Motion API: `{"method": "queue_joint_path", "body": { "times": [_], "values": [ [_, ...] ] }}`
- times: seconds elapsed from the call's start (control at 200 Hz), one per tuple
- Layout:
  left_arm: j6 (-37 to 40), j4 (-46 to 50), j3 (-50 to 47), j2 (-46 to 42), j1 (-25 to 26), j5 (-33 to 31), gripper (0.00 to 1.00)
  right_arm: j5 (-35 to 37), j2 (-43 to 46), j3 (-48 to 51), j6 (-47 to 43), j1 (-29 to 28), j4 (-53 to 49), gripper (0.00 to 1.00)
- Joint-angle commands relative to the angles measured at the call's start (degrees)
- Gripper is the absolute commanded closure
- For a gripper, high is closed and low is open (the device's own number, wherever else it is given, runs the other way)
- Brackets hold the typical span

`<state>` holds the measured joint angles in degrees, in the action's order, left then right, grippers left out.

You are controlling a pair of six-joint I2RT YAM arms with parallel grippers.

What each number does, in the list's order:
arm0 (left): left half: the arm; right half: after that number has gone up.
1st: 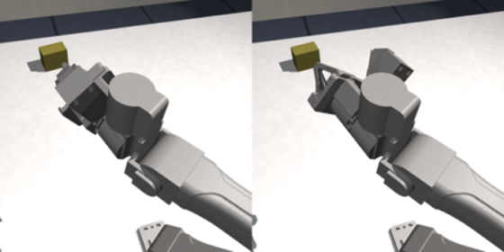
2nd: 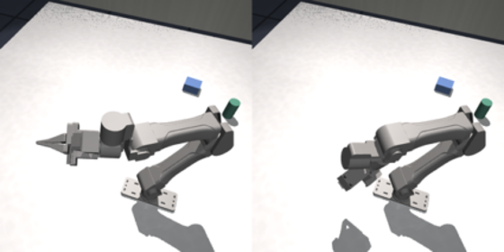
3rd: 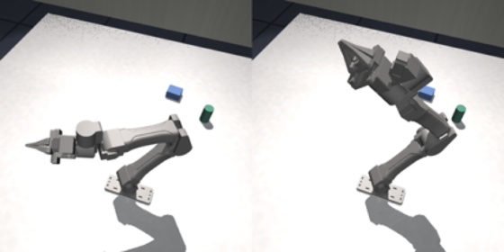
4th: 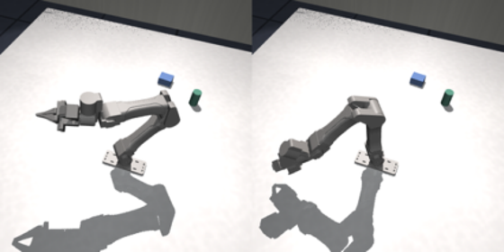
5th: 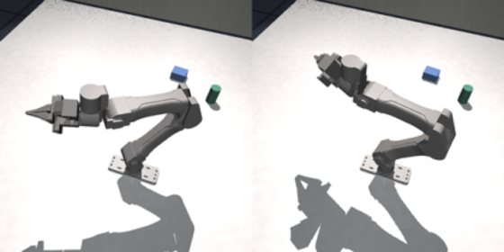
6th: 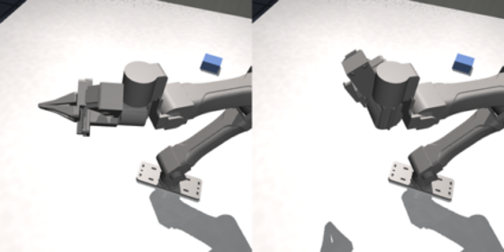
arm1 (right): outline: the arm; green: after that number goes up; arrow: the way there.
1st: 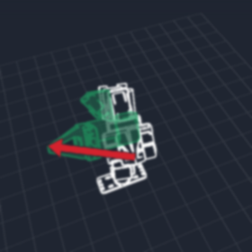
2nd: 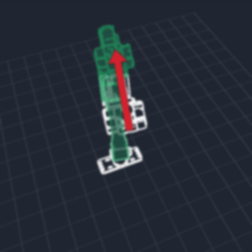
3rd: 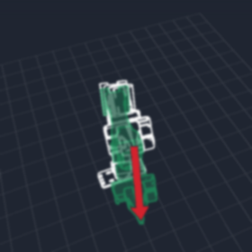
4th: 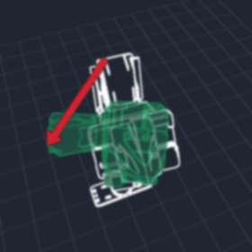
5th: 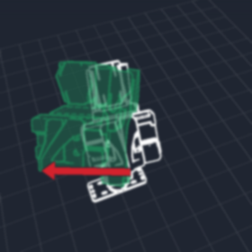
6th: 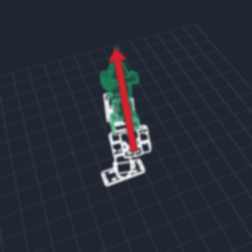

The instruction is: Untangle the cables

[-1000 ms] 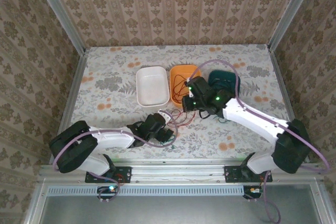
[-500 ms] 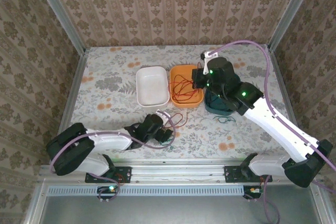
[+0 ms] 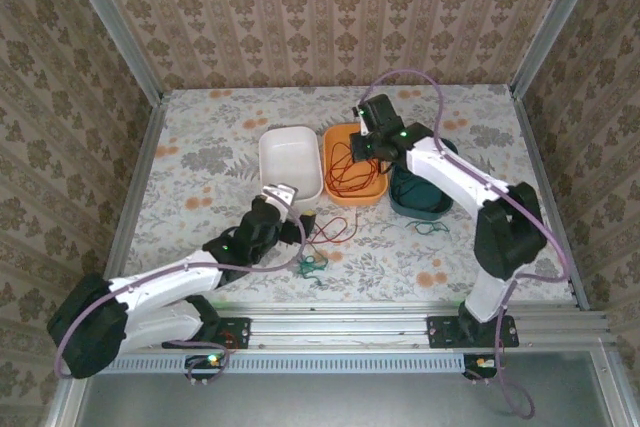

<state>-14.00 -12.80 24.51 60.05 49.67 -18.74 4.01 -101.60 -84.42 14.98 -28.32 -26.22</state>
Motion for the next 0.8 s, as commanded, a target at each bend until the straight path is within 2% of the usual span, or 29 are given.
{"method": "queue_joint_path", "body": {
  "times": [0.0, 0.1, 0.115, 0.21, 0.245, 0.29, 0.355, 0.565, 0.68, 0.795],
  "values": [
    [-2.44, 2.43, -0.66, -3.49, -1.78, -2.31, 0.06, 0.91, -4.24, -4.99, -3.87, 0.21, -2.96, 1.00],
    [-1.70, 4.18, -1.69, -5.09, -2.21, -1.63, 0.06, 2.71, -9.92, -9.54, -4.53, 0.26, -6.11, 1.00],
    [-1.61, 4.40, -1.72, -5.18, -2.21, -1.58, 0.06, 2.79, -10.73, -10.42, -4.52, 0.28, -6.73, 0.98],
    [-1.49, 5.83, -1.80, -4.82, -2.27, -0.45, 0.06, 4.06, -14.46, -14.91, -3.22, 0.11, -9.98, 0.58],
    [-1.62, 6.03, -1.86, -4.56, -2.21, 0.06, 0.06, 4.38, -14.39, -15.08, -2.65, -0.07, -10.03, 0.51],
    [-1.88, 6.03, -1.98, -4.29, -2.22, 0.75, 0.06, 4.51, -13.43, -14.13, -2.13, -0.20, -8.92, 0.46],
    [-2.34, 5.86, -2.15, -3.86, -2.21, 1.15, 0.06, 4.59, -10.86, -11.76, -1.27, -0.34, -7.12, 0.42],
    [-2.62, 6.07, -2.06, -1.49, -2.26, 3.05, 0.07, 3.86, -1.39, -3.28, -0.82, -2.46, -5.87, 0.42],
    [-4.28, 6.50, -1.99, -0.34, -2.40, 0.97, 0.07, -1.21, 3.02, 2.30, -3.06, -6.86, -6.74, 0.42],
    [-7.18, 8.12, -1.88, 0.14, -3.01, -2.64, 0.07, -9.16, 4.03, 6.50, -5.57, -11.66, -9.75, 0.44]
  ]
}}
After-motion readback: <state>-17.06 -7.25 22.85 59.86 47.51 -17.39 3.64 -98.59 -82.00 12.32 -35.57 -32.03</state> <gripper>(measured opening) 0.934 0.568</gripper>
